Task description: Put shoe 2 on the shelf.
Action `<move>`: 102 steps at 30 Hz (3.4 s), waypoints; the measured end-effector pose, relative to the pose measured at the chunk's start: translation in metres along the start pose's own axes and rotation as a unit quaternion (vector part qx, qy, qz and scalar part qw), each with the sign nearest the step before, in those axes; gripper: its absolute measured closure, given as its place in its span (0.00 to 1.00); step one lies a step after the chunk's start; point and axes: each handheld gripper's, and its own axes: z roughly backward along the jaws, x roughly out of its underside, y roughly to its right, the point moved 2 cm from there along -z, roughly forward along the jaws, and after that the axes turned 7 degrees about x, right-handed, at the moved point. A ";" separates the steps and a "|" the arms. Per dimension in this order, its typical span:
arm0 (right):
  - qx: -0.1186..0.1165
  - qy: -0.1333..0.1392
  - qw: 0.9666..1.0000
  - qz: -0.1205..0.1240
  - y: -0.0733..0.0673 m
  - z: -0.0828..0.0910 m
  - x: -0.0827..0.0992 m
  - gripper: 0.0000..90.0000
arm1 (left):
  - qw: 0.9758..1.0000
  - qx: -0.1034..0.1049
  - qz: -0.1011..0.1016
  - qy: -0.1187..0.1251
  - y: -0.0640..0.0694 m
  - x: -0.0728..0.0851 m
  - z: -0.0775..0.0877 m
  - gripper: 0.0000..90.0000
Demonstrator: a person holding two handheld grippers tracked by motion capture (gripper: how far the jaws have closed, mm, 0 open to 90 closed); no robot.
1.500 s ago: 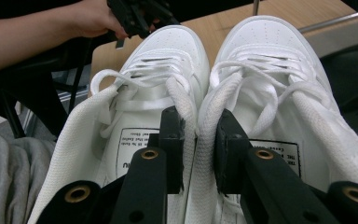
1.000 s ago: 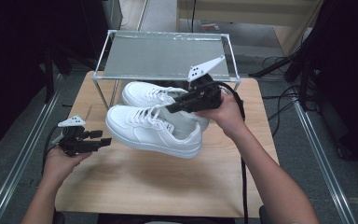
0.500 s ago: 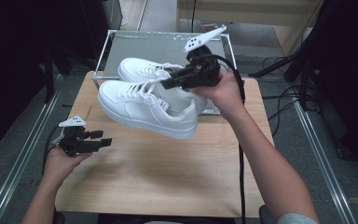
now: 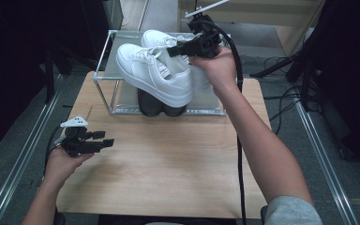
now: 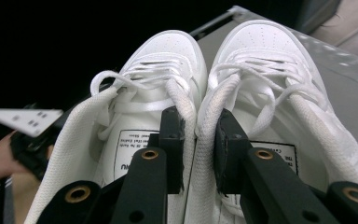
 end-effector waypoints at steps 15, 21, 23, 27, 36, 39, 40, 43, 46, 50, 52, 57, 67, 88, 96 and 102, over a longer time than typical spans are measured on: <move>0.162 -0.014 0.982 -0.099 0.028 -0.057 -0.036 0.86 | 1.000 0.012 -0.003 -0.002 -0.001 -0.001 -0.002 0.44; 0.231 0.004 0.962 -0.148 0.028 -0.073 -0.048 0.86 | 1.000 0.014 -0.004 -0.002 -0.001 -0.001 -0.004 0.44; 0.254 0.006 0.953 -0.164 0.025 -0.079 -0.052 0.86 | 1.000 0.016 -0.008 -0.005 -0.001 -0.002 -0.004 0.44; 0.277 0.021 0.938 -0.208 0.023 -0.090 -0.055 0.85 | 1.000 0.015 -0.008 -0.004 -0.001 -0.003 -0.005 0.44; 0.296 0.004 0.930 -0.220 0.016 -0.110 -0.046 0.83 | 1.000 0.013 -0.010 -0.004 -0.001 -0.003 -0.006 0.44; 0.296 0.004 0.929 -0.224 0.015 -0.112 -0.043 0.81 | 1.000 0.014 -0.014 -0.008 0.001 -0.003 -0.007 0.44; 0.295 0.000 0.928 -0.227 0.015 -0.113 -0.041 0.80 | 1.000 0.012 -0.016 -0.010 0.001 -0.003 -0.008 0.44; 0.291 0.008 0.930 -0.223 0.014 -0.113 -0.037 0.78 | 1.000 0.012 -0.016 -0.012 0.002 -0.003 -0.009 0.44; 0.291 0.015 0.932 -0.215 0.012 -0.113 -0.035 0.74 | 1.000 0.012 -0.018 -0.014 0.002 -0.003 -0.009 0.44; 0.287 0.021 0.934 -0.210 0.011 -0.110 -0.033 0.69 | 1.000 0.013 -0.020 -0.013 0.002 -0.004 -0.010 0.44; 0.279 0.023 0.936 -0.213 0.011 -0.109 -0.033 0.65 | 1.000 0.016 -0.022 -0.016 0.002 -0.006 -0.012 0.44; 0.273 0.024 0.941 -0.200 0.010 -0.103 -0.031 0.62 | 0.999 0.021 -0.030 -0.021 0.004 -0.009 -0.017 0.44; 0.243 0.017 0.956 -0.161 0.004 -0.087 -0.028 0.63 | 0.998 0.029 -0.039 -0.030 0.005 -0.017 -0.028 0.44; 0.154 0.036 0.982 -0.106 -0.006 -0.060 -0.008 0.48 | 0.996 0.046 -0.053 -0.048 0.007 -0.030 -0.045 0.44; 0.117 0.046 0.989 -0.082 -0.004 -0.041 0.009 0.47 | 0.996 0.048 -0.055 -0.051 0.007 -0.031 -0.048 0.44; 0.112 0.054 0.990 -0.072 -0.001 -0.024 0.015 0.46 | 0.996 0.047 -0.053 -0.051 0.007 -0.030 -0.048 0.44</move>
